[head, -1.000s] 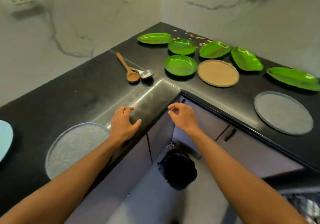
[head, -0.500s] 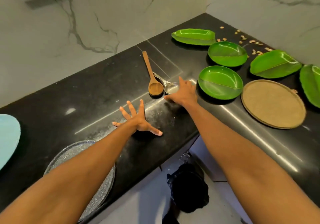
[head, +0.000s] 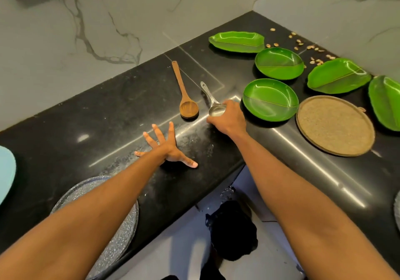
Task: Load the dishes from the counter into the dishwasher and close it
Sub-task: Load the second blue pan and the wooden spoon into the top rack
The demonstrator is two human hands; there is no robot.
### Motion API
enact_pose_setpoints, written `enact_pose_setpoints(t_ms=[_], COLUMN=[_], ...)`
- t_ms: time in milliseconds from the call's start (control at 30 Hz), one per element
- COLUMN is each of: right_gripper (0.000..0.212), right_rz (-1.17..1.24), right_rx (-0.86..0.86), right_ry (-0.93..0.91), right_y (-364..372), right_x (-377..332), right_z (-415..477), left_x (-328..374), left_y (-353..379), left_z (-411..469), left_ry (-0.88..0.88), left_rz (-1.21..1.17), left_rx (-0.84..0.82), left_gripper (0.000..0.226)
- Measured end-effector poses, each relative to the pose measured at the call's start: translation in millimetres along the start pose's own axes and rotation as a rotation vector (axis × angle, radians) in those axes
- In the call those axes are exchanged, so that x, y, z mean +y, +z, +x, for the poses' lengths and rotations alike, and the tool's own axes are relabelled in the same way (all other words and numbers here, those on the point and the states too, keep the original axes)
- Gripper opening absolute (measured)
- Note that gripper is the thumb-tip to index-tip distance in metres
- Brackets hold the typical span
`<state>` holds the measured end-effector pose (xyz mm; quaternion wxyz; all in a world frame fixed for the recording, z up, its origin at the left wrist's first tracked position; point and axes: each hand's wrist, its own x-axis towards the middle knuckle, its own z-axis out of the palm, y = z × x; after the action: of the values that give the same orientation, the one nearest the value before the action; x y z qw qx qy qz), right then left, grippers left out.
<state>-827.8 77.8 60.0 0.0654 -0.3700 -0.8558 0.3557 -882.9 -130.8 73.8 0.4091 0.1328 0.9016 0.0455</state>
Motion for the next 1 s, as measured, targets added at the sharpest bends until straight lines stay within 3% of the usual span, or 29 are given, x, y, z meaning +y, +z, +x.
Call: enact_pose_setpoints(t_ms=[167,267,367,433,500,567,767,900,1000], right_gripper=[0.080,0.083,0.083,0.083,0.083,0.084,0.086,0.055,0.039], right_rz=[0.130,0.179,0.246,0.284,0.365,0.518,1.121,1.518,1.469], right_rx=[0.124,0.204,0.260,0.288,0.313,0.342,0.450,0.588,0.695], right_ry=[-0.019,-0.007,0.039,0.084,0.128,0.189,0.443,0.580,0.650], right_y=[-25.9,-43.3,-53.5,-56.2,-52.3,-51.8,-48.4,-54.9,-64.4], right_x=[37.4,64.0,92.4,110.6,132.6,156.9,218.4,253.1,285.5], right_z=[-81.1,-148.2,-217.2,-263.9,-312.0,-368.0,-529.1,-611.1,-664.1], left_x=[-6.1,-12.1,-19.9,-22.8,-23.8,-19.4,5.8,39.7,74.8], left_y=[4.6,19.8,44.8,77.7,123.4,176.4,315.1,371.9,414.2], left_z=[2.4,-7.2,-19.4,-31.5,-58.1,-91.4,-179.6,-223.1,-261.3], left_ry=[0.054,0.120,0.258,0.531,0.760,0.916,1.173,1.269,1.354], left_rz=[0.020,-0.011,-0.061,-0.155,-0.194,-0.170,-0.337,-0.307,-0.279], left_rx=[0.045,0.135,0.417,0.663,0.748,0.732,0.374,0.222,0.178], left_gripper=[0.181,0.171,0.121,0.067,0.034,0.027,0.016,0.013,0.015])
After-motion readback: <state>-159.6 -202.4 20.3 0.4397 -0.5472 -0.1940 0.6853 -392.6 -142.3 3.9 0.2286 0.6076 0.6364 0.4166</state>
